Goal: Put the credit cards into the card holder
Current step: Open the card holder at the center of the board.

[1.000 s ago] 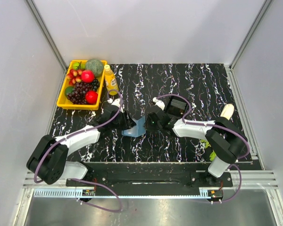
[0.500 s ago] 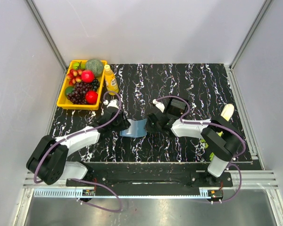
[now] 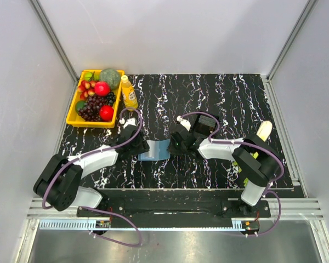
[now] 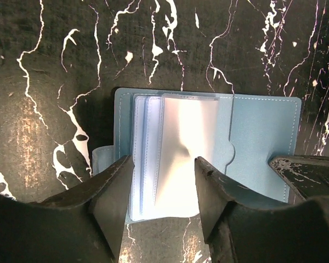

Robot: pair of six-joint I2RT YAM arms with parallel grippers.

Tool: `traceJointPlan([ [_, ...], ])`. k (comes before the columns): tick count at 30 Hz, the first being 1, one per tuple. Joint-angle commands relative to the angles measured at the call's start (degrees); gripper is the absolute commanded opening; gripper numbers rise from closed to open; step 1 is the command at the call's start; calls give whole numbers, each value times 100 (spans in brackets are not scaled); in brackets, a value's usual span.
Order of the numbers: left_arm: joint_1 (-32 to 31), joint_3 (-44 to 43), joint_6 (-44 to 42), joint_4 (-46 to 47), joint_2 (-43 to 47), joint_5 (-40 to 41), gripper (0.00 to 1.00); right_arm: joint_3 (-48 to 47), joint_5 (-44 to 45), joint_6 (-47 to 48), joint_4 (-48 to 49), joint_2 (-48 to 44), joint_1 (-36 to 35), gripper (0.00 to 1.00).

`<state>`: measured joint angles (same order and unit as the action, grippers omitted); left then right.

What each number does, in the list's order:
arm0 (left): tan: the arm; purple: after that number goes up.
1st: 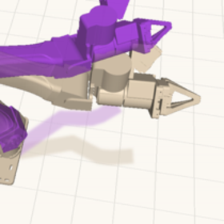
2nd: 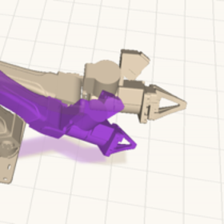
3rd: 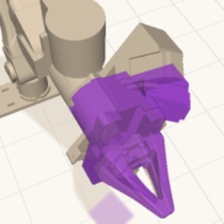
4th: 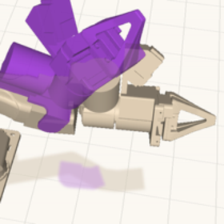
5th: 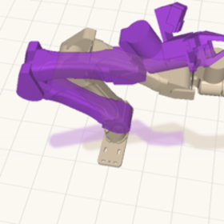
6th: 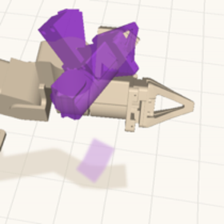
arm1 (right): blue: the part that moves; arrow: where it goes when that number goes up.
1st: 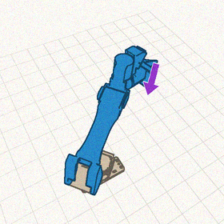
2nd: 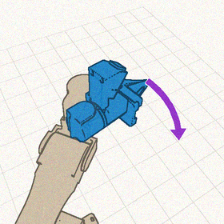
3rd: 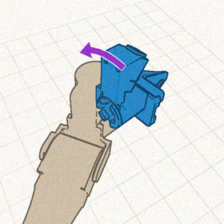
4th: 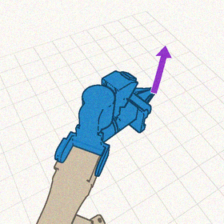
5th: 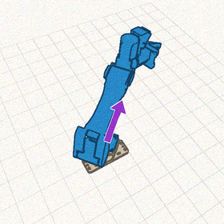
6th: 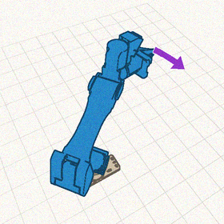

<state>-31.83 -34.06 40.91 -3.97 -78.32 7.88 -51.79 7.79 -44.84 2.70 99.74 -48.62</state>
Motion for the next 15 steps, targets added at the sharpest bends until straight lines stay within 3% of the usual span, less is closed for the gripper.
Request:
traceJointPlan([
  [1,-16,-267,-92,1,-59,40,53,-173,-93,-7,-121,107,28,0],
  [15,-25,-118,67,1037,-315,-1146,49,-235,-278,-104,-121,274,28,0],
])
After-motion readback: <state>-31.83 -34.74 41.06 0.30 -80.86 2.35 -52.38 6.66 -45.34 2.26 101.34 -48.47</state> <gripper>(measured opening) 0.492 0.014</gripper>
